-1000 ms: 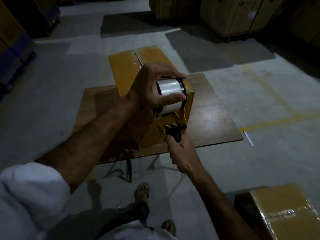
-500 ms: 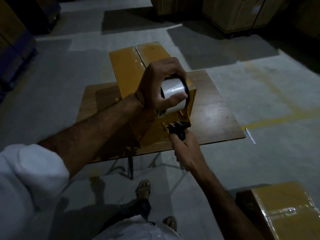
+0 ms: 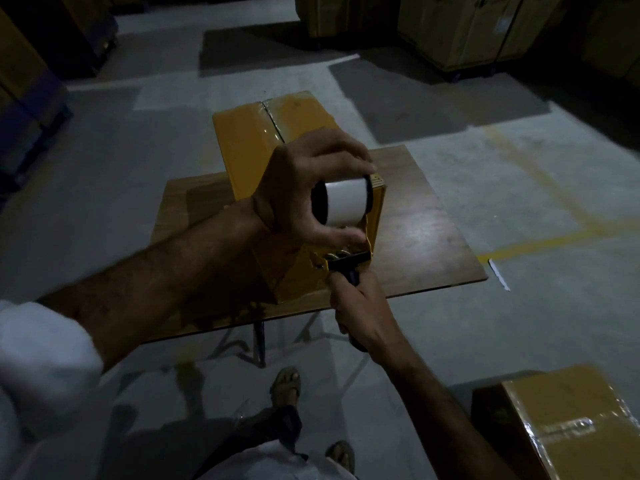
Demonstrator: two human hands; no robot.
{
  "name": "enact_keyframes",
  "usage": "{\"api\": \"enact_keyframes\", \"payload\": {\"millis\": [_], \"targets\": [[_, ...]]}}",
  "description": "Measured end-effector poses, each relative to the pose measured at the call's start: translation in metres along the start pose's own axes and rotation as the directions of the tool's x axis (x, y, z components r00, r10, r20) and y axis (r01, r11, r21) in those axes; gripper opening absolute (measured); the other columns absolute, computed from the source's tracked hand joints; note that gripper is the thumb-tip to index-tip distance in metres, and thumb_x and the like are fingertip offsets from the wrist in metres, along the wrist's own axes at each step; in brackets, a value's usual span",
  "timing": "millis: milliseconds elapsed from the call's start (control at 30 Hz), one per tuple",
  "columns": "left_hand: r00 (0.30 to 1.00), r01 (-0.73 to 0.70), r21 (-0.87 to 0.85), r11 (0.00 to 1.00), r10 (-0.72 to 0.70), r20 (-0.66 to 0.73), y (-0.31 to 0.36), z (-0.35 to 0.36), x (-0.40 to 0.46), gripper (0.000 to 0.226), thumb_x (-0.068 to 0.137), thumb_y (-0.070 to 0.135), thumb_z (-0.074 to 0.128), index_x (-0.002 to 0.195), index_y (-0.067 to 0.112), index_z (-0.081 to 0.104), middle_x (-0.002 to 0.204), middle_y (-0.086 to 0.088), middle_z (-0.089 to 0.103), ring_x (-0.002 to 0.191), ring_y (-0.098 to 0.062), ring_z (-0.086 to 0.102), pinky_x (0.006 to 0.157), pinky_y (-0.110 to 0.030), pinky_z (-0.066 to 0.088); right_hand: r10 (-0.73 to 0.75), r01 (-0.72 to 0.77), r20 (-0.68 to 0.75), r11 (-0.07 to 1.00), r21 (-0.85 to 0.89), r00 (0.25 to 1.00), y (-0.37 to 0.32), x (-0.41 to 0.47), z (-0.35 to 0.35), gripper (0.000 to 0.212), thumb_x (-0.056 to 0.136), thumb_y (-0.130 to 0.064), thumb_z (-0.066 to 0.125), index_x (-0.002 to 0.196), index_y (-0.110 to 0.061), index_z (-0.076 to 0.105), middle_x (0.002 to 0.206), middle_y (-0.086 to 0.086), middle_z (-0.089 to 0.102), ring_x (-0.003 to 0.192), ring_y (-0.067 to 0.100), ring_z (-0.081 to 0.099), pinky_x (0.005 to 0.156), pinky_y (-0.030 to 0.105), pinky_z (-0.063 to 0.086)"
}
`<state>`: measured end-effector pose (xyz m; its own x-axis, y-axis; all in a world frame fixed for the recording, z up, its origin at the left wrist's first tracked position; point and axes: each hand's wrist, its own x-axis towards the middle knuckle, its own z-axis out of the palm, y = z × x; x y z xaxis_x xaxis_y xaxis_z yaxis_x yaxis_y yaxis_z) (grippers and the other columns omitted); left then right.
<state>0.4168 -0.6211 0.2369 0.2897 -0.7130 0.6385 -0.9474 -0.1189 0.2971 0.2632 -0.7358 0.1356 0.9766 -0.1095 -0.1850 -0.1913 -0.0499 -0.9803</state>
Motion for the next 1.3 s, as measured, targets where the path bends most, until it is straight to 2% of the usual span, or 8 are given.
{"api": "enact_keyframes", "payload": {"millis": [400,733,867,933,1000,1067,1167,1300], "targets": [[0.952,-0.288,0.294,0.912,0.307,-0.019,0.001,0.003,0.036,0.071,0.083,0.07,0.069,0.092,0.0,0.077,0.083,-0.014,0.071,0.07,-0.029,0.066,0.059,-0.04,0.053,0.058,-0.057,-0.009,0.997,0.043,0.998,-0.011,0.0,0.002,0.024,0.103,-0.031,0.054,0.083,-0.019,0.049,0.063,-0.003,0.045,0.05,0.011,0.04,0.048,0.03,0.035],[0.974,-0.214,0.266,0.94,0.227,-0.017,-0.002,0.017,0.034,0.062,0.089,0.063,0.063,0.082,0.002,0.07,0.077,-0.013,0.063,0.068,-0.028,0.057,0.057,-0.042,0.048,0.029,-0.03,-0.052,0.999,-0.029,0.998,0.0,0.005,-0.005,0.029,0.104,-0.029,0.054,0.076,-0.021,0.048,0.058,-0.008,0.043,0.049,0.011,0.039,0.05,0.03,0.035],[0.989,-0.147,0.264,0.953,0.138,0.053,-0.003,0.009,0.037,0.075,0.089,0.071,0.06,0.114,0.002,0.071,0.117,-0.019,0.066,0.105,-0.032,0.062,0.089,-0.044,0.049,0.047,-0.047,-0.064,0.999,-0.003,0.997,0.002,0.006,-0.01,0.026,0.103,-0.03,0.055,0.081,-0.018,0.048,0.067,0.003,0.043,0.051,0.013,0.039,0.052,0.032,0.036],[0.992,0.043,0.187,0.981,-0.02,-0.127,-0.002,0.006,0.022,0.077,0.098,0.066,0.044,0.134,0.0,0.061,0.144,-0.02,0.053,0.132,-0.032,0.052,0.108,-0.045,0.041,0.056,-0.055,-0.062,0.998,0.012,0.997,0.004,0.005,-0.013,0.025,0.103,-0.03,0.055,0.083,-0.016,0.048,0.068,0.005,0.042,0.05,0.012,0.038,0.05,0.03,0.035],[0.843,0.321,-0.065,0.945,-0.316,-0.435,0.011,0.015,-0.006,0.047,0.106,0.038,0.05,0.132,-0.001,0.058,0.138,-0.017,0.056,0.128,-0.024,0.054,0.107,-0.04,0.044,0.058,-0.057,-0.064,0.998,0.02,0.996,0.006,0.003,-0.014,0.025,0.103,-0.03,0.056,0.083,-0.016,0.048,0.068,0.005,0.041,0.05,0.012,0.039,0.049,0.029,0.036],[0.524,0.54,-0.4,0.74,-0.668,-0.528,0.032,0.04,-0.045,0.021,0.104,0.013,0.057,0.12,-0.002,0.058,0.116,-0.012,0.061,0.105,-0.016,0.06,0.091,-0.033,0.051,0.07,-0.068,-0.073,0.997,0.021,0.995,0.009,0.001,-0.015,0.025,0.103,-0.031,0.056,0.084,-0.016,0.048,0.069,0.004,0.043,0.051,0.013,0.041,0.052,0.031,0.038],[0.122,0.711,-0.671,0.208,-0.977,-0.173,0.056,0.066,-0.091,0.016,0.102,0.009,0.06,0.119,0.009,0.061,0.116,-0.008,0.066,0.106,-0.023,0.065,0.086,-0.033,0.054,0.04,-0.039,-0.07,0.999,0.015,0.997,0.008,-0.002,-0.012,0.025,0.103,-0.029,0.056,0.082,-0.017,0.048,0.068,0.005,0.042,0.054,0.016,0.04,0.056,0.035,0.037],[-0.112,0.622,-0.734,-0.273,-0.959,0.262,0.057,0.074,-0.109,0.018,0.104,0.019,0.057,0.112,0.01,0.07,0.108,-0.011,0.076,0.102,-0.026,0.072,0.091,-0.043,0.058,-0.009,0.01,-0.051,1.0,0.011,0.999,0.006,-0.006,-0.007,0.025,0.104,-0.025,0.054,0.081,-0.015,0.048,0.07,0.008,0.041,0.055,0.016,0.038,0.058,0.038,0.034]]}}
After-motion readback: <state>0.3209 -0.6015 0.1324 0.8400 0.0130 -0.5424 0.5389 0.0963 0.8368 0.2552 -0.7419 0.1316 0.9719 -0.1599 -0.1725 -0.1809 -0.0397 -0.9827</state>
